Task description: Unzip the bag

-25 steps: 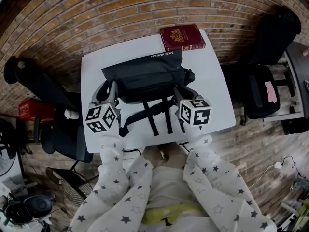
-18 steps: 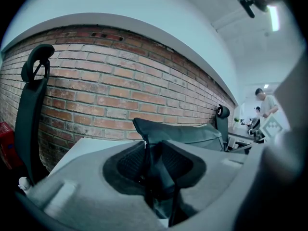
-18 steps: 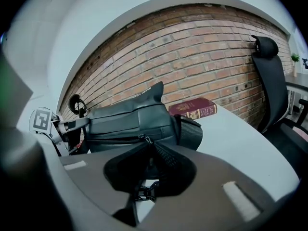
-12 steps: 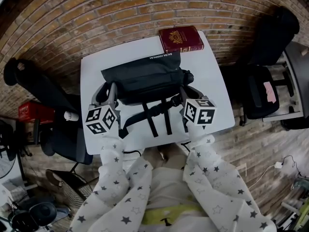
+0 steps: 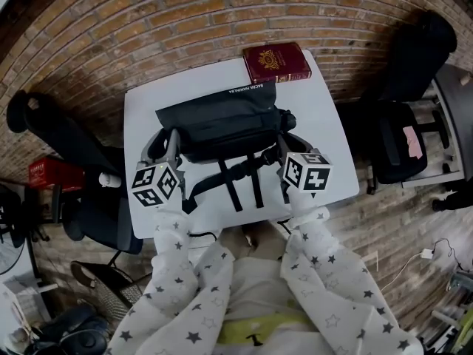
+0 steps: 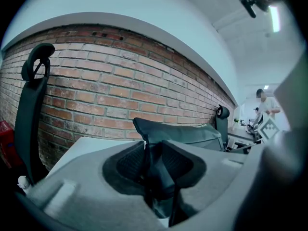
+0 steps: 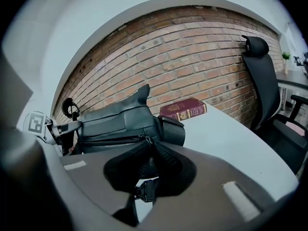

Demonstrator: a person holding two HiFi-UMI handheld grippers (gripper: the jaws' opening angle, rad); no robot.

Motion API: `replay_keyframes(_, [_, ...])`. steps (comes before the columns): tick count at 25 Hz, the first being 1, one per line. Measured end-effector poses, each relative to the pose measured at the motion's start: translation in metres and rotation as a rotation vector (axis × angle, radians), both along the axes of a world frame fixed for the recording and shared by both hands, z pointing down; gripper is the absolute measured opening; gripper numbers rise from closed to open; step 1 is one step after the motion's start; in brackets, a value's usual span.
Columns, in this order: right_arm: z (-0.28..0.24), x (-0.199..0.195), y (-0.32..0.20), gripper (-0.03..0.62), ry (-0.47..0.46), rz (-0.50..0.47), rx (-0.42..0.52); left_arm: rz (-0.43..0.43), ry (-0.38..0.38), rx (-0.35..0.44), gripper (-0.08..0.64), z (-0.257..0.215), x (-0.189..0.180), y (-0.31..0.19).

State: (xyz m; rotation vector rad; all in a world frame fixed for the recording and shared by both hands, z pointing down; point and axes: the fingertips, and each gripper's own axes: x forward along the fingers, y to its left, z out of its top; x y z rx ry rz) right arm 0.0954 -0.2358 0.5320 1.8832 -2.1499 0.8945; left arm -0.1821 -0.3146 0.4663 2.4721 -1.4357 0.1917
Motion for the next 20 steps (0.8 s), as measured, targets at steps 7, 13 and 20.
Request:
replay_keyframes(7, [-0.002, -0.005, 0.001, 0.135, 0.006, -0.05, 0.047, 0.024, 0.041, 0.002, 0.144, -0.007, 0.0, 0.008])
replay_keyframes(13, [-0.027, -0.001, 0.005, 0.099, 0.073, -0.1, 0.142, 0.02, 0.023, 0.046, 0.091, -0.022, -0.003, 0.033])
replay_keyframes(20, [-0.059, -0.007, 0.014, 0.008, 0.072, -0.18, 0.223, 0.056, 0.014, 0.059, 0.0, -0.033, 0.005, 0.056])
